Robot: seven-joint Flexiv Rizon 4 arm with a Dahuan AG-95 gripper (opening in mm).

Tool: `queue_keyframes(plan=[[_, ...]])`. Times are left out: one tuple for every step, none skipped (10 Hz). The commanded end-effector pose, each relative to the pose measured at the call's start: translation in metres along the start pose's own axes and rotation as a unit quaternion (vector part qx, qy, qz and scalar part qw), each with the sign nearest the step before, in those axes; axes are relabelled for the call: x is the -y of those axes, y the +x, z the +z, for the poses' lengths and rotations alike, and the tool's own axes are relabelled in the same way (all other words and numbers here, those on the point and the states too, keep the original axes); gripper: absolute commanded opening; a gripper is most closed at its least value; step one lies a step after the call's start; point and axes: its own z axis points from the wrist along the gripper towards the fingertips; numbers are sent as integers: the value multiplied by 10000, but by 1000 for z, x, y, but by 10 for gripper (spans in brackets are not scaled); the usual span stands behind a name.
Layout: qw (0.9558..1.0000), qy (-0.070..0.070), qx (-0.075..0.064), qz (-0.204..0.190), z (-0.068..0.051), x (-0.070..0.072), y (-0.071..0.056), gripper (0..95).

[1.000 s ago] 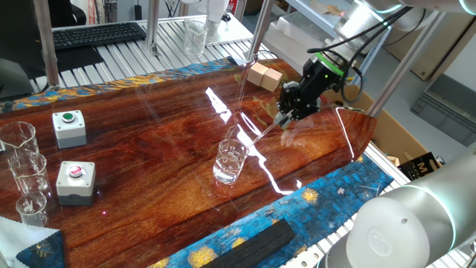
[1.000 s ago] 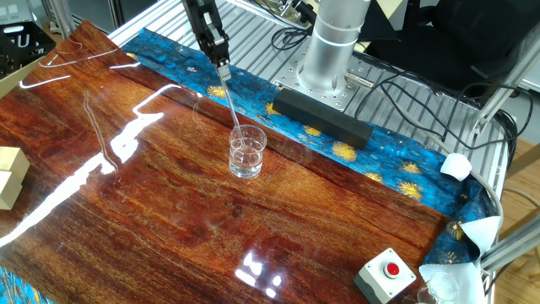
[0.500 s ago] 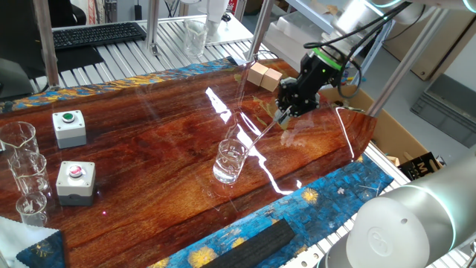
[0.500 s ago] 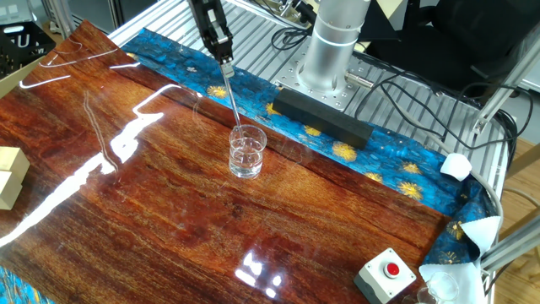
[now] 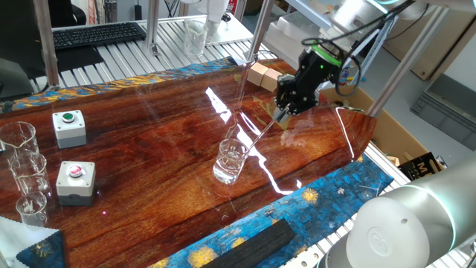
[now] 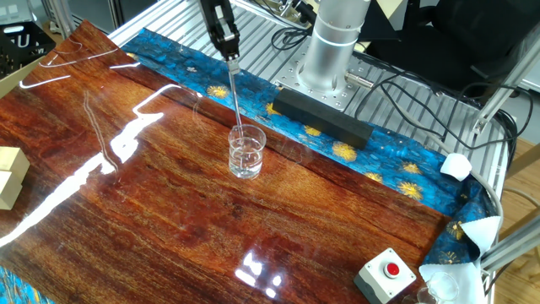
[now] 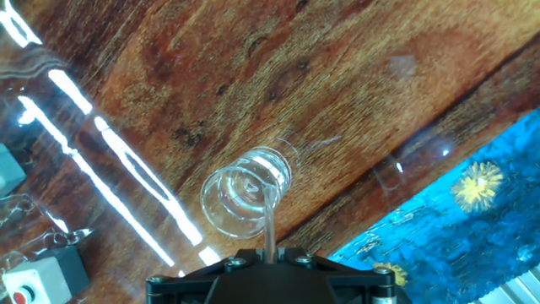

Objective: Stir the beaker with a glass rod

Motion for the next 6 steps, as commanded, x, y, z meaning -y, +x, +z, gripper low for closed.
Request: queue_keyframes(plan=[[9997,157,170,73,1,1,0,0],[9997,181,179,35,1,1,0,0],[9989,396,214,-90,1,1,0,0],[9982,506,293,-140,0,1,0,0],[9964,737,335,-262,0,1,1,0],[9949,874,388,-307,0,1,1,0]])
